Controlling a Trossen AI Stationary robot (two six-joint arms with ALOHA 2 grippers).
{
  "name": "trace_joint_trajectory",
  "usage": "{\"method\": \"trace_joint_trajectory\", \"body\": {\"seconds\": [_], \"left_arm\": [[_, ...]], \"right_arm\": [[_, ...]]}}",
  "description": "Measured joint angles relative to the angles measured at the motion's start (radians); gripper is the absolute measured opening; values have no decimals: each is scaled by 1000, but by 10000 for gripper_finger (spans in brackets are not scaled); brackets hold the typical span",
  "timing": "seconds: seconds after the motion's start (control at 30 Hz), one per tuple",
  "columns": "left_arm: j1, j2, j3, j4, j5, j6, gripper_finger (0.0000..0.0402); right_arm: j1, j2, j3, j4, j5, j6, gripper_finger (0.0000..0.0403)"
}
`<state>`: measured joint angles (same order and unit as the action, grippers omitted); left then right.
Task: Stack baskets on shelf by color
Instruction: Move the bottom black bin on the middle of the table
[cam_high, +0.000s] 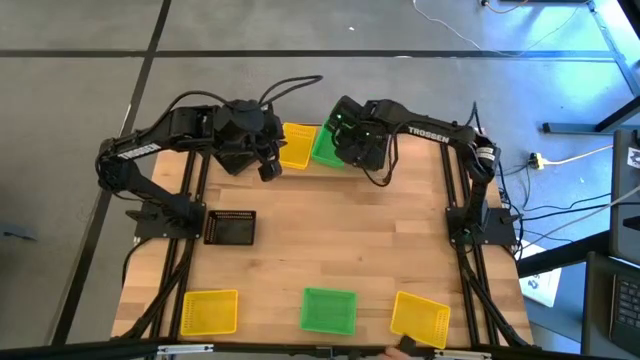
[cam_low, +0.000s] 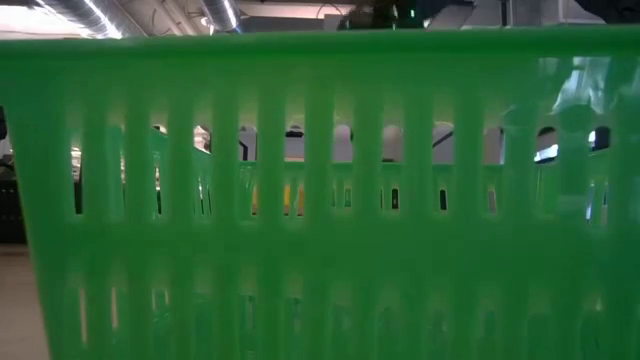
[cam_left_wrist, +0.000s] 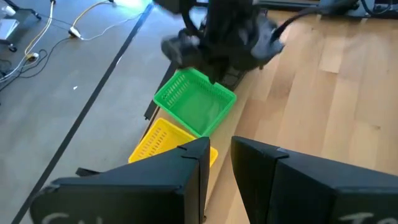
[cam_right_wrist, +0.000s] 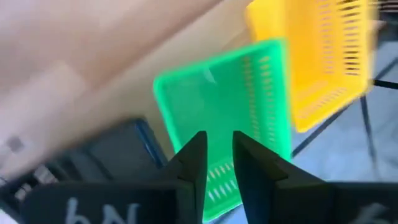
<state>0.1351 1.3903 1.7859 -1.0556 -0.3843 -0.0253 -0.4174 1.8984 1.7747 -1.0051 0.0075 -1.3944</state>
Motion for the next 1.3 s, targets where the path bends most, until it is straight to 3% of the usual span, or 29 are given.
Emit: {"method": "trace_joint_trajectory", "body": {"seconds": [0.17, 0.3, 0.47, 0.57, 0.73, 1.03, 1.2, 1.3], "left_arm": [[0, 0, 0, -65, 0, -39, 59], [0, -15, -1, -220, 11, -158, 59], [-1, -12, -1, -429, 33, -375, 59], [-31, -12, -1, -516, 36, -448, 59], [-83, -26, -59, -510, 155, -576, 59], [-212, -64, -318, -448, 171, -1162, 59], [-254, -67, -472, -330, 217, -1320, 59], [-268, -67, -560, -213, 249, -1349, 59]], "right_arm": [[44, -1, 185, -197, -37, 313, 76], [98, -3, 296, -363, -47, 418, 76], [146, -3, 374, -552, -153, 508, 76], [169, -9, 380, -561, -166, 602, 71], [204, -37, 375, -566, -170, 708, 61], [255, -120, 373, -566, -169, 840, 60], [285, -164, 373, -566, -173, 840, 60], [296, -170, 373, -566, -248, 870, 60]]}}
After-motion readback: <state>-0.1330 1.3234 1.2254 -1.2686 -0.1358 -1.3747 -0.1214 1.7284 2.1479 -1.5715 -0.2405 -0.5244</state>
